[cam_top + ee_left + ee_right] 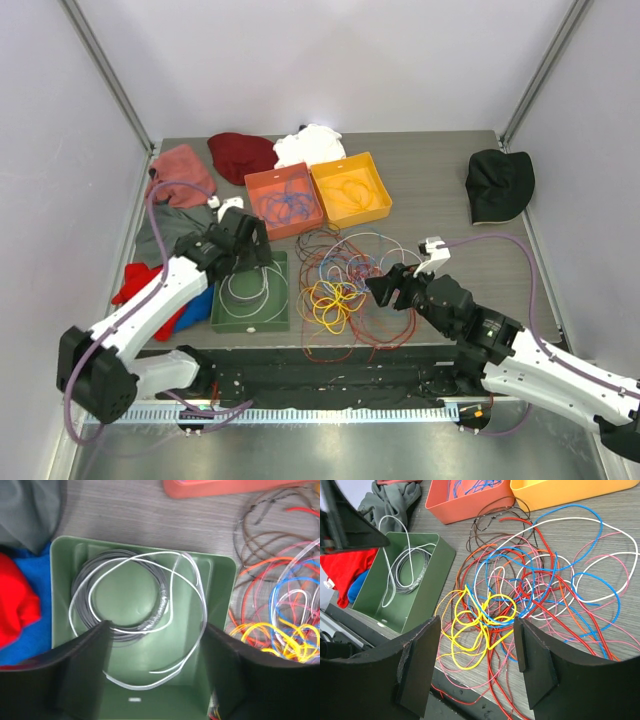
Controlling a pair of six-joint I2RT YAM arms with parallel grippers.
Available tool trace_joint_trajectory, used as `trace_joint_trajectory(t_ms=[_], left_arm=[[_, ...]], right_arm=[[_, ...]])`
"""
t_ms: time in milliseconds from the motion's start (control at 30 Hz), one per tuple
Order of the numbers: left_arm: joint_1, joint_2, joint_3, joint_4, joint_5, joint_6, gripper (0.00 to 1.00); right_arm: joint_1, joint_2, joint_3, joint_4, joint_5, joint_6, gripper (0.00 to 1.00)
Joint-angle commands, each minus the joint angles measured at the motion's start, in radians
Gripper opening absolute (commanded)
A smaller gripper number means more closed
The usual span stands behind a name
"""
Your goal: Untangle the cables
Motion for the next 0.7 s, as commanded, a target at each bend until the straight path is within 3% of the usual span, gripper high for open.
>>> trace_joint_trajectory(t_ms=[0,267,467,567,667], left_arm=[[0.004,-0.157,0.053,0.0,-0.028,0.016,1.0],[0.002,-0.276,0.055,-0.109,-0.049,0.014,1.0],[0.0,-0.394,-0.062,0.093,0.119,-0.022,1.0],[-0.004,-0.365,-0.109,0.227,0.238,-0.076,0.98],[-0.056,-0.291,-0.117,0.286,0.227,-0.099,0.97]], right_arm=[[0.004,0.015,0.04,0.022,0.032,-0.012,0.68],[0.004,0.074,0.057,0.045,0.022,-0.02,0.68],[0.004,0.088,0.069,0.041,0.032,-0.017,0.68],[0.003,0.102,0.069,0.038,0.052,-0.021,0.68],[0.004,0.157,0.08,0.023,0.046,-0.02,0.68]])
